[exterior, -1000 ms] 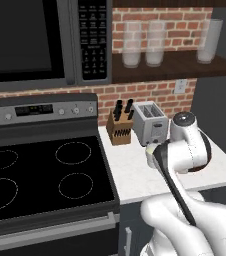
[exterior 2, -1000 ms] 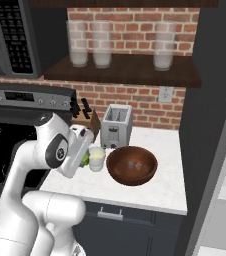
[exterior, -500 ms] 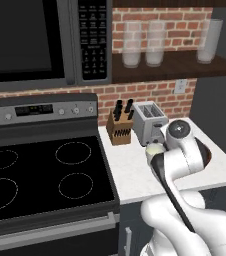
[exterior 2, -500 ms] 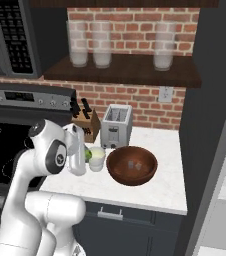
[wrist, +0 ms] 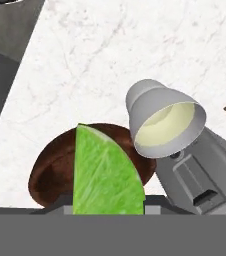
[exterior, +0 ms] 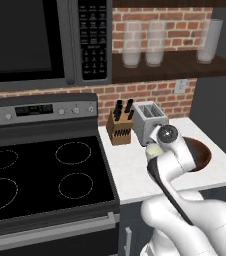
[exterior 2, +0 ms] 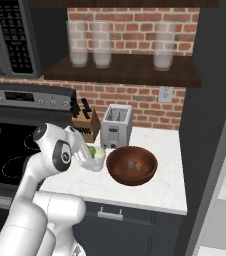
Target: Grab a lemon wedge from the fridge and one ice cube from the ice bowl, and put them in the glass of lemonade.
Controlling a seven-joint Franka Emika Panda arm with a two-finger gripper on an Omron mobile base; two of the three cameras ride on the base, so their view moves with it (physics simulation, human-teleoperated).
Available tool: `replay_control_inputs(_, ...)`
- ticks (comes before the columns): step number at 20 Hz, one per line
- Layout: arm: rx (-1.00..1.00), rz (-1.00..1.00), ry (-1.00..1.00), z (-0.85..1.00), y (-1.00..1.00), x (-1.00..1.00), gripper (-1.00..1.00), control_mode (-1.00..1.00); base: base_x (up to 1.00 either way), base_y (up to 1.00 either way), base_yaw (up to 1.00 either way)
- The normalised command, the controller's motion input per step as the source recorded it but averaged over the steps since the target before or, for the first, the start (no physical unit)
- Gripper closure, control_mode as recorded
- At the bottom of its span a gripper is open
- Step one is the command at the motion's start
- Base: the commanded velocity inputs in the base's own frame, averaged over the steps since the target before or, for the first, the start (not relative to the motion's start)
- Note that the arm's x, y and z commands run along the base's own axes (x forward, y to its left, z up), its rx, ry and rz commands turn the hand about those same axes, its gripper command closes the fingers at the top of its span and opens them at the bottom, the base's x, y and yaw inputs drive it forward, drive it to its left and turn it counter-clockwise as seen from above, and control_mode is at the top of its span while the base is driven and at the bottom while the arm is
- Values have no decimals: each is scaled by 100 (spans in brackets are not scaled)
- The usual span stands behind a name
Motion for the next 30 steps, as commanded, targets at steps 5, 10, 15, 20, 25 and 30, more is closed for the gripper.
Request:
replay_control_inputs(5,-14,0,-1,-18,16,59,100,-100,0,0,0)
replay_control_inputs(10,-5,0,-3,-3,2,60,100,-100,0,0,0)
replay_control_inputs(15,0,0,0,-4,0,58,100,-100,0,0,0)
replay_control_inputs(20,-2,0,0,-22,0,41,100,-100,0,0,0)
replay_control_inputs(25,-7,0,0,-37,0,12,100,-100,0,0,0)
replay_control_inputs(30,-7,0,0,-33,0,4,100,-100,0,0,0)
